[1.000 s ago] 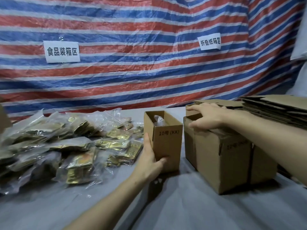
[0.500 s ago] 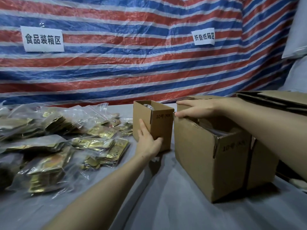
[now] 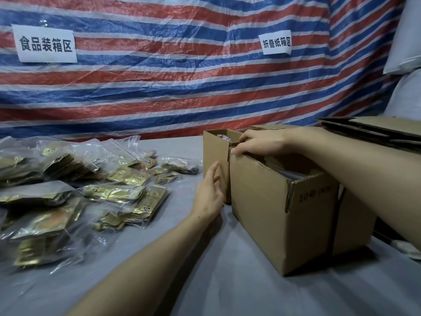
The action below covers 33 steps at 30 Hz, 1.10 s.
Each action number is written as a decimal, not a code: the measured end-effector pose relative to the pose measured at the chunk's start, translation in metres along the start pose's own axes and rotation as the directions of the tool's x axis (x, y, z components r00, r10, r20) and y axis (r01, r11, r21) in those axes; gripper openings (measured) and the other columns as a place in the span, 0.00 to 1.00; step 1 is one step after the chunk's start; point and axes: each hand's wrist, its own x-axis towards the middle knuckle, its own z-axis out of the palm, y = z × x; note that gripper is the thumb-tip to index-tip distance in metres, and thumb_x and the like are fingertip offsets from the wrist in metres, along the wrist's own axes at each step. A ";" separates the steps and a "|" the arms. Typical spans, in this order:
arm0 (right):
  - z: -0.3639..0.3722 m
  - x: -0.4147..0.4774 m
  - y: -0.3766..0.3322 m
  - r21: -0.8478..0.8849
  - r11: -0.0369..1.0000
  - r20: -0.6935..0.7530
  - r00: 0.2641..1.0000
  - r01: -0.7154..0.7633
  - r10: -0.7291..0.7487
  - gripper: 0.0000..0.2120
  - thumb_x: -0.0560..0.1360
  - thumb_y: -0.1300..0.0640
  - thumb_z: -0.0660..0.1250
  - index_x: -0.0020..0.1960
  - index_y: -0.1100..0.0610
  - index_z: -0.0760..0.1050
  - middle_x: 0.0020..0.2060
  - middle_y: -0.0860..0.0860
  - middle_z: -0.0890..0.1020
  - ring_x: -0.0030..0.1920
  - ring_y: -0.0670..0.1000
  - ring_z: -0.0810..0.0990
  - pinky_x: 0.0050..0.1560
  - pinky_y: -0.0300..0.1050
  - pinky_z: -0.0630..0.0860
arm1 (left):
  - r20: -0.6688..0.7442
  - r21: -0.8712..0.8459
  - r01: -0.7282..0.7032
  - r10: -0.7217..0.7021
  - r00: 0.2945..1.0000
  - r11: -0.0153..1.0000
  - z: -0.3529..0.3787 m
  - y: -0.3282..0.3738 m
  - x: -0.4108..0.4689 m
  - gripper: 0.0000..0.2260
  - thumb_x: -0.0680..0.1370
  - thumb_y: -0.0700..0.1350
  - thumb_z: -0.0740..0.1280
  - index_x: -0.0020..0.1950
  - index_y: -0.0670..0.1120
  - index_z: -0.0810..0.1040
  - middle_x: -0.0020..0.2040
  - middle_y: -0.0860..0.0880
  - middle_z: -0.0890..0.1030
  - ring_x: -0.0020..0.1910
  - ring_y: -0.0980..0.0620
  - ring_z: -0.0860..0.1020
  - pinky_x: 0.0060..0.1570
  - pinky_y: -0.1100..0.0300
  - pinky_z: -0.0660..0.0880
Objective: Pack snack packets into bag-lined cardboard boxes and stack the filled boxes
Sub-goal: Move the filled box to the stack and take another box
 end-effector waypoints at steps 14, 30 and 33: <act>-0.002 -0.002 0.005 -0.043 0.999 -0.130 0.991 0.021 -0.026 0.21 0.74 0.33 0.67 0.57 0.47 0.71 0.50 0.48 0.75 0.48 0.47 0.74 0.44 0.44 0.69 | -0.065 -0.244 0.082 -0.100 0.993 0.966 0.014 0.015 -0.011 0.18 0.84 0.45 0.61 0.74 0.46 0.71 0.68 0.45 0.79 0.65 0.47 0.78 0.67 0.45 0.74; -0.009 -0.014 -0.053 -0.118 0.993 -0.182 0.983 0.001 -0.023 0.19 0.77 0.37 0.67 0.60 0.49 0.73 0.55 0.49 0.79 0.52 0.50 0.78 0.54 0.47 0.78 | -0.198 -0.034 -0.007 0.000 0.980 0.999 -0.083 0.045 -0.044 0.09 0.82 0.46 0.65 0.54 0.45 0.83 0.46 0.51 0.83 0.46 0.55 0.80 0.50 0.58 0.76; -0.009 -0.028 -0.095 -0.073 0.992 -0.207 0.971 0.103 -0.116 0.23 0.77 0.40 0.68 0.66 0.51 0.72 0.61 0.50 0.78 0.59 0.52 0.78 0.61 0.54 0.79 | -0.276 -0.007 -0.050 0.047 0.960 0.999 -0.141 0.058 -0.066 0.08 0.80 0.44 0.68 0.45 0.43 0.86 0.38 0.50 0.84 0.39 0.53 0.82 0.45 0.56 0.77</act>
